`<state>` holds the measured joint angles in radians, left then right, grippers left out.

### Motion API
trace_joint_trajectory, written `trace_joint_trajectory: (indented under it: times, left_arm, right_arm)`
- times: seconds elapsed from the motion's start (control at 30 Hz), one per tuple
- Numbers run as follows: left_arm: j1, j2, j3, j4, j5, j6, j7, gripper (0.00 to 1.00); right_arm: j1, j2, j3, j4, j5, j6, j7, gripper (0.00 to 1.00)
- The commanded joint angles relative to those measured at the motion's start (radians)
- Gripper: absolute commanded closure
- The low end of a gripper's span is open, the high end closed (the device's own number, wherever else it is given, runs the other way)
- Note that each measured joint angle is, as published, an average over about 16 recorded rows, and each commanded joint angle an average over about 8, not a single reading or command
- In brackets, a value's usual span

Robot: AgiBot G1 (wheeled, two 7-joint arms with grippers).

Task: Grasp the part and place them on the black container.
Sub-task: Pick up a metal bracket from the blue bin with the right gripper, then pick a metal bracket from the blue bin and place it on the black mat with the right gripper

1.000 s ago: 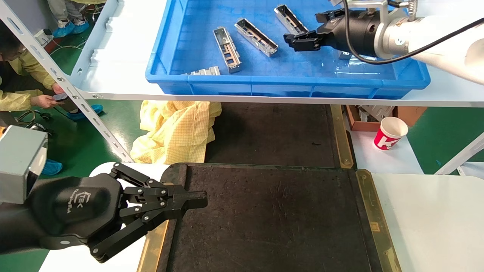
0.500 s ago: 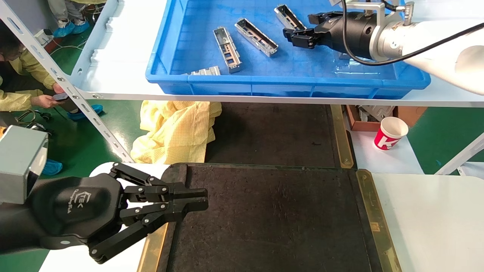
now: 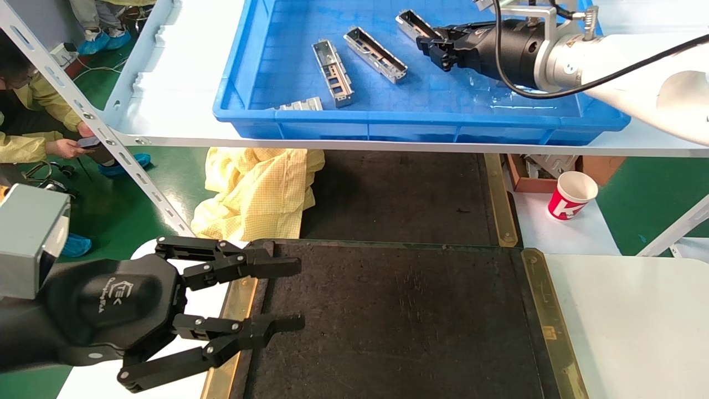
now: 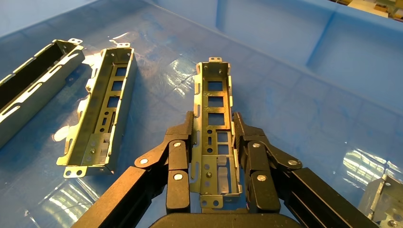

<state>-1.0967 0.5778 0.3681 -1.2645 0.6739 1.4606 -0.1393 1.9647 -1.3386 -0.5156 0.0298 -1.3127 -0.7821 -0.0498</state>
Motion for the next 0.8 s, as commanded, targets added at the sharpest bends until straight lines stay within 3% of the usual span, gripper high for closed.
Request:
trace_joint_trajectory:
  times: [0.03, 0.47, 0.6, 0.8]
  left_arm:
    - [0.000, 0.000, 0.000, 0.000, 0.000, 0.000, 0.000, 0.00]
    - [0.000, 0.000, 0.000, 0.000, 0.000, 0.000, 0.000, 0.00]
    - [0.000, 0.000, 0.000, 0.000, 0.000, 0.000, 0.000, 0.00]
    - [0.000, 0.000, 0.000, 0.000, 0.000, 0.000, 0.000, 0.00]
  right_arm:
    - [-0.001, -0.001, -0.001, 0.001, 0.000, 0.000, 0.001, 1.00]
    - [0.060, 0.049, 0.001, 0.008, 0.004, -0.080, -0.017, 1.00]
    - [0.088, 0.084, 0.000, 0.013, 0.003, -0.163, -0.029, 1.00]
    - [0.125, 0.147, -0.012, 0.028, -0.011, -0.360, -0.055, 1.00]
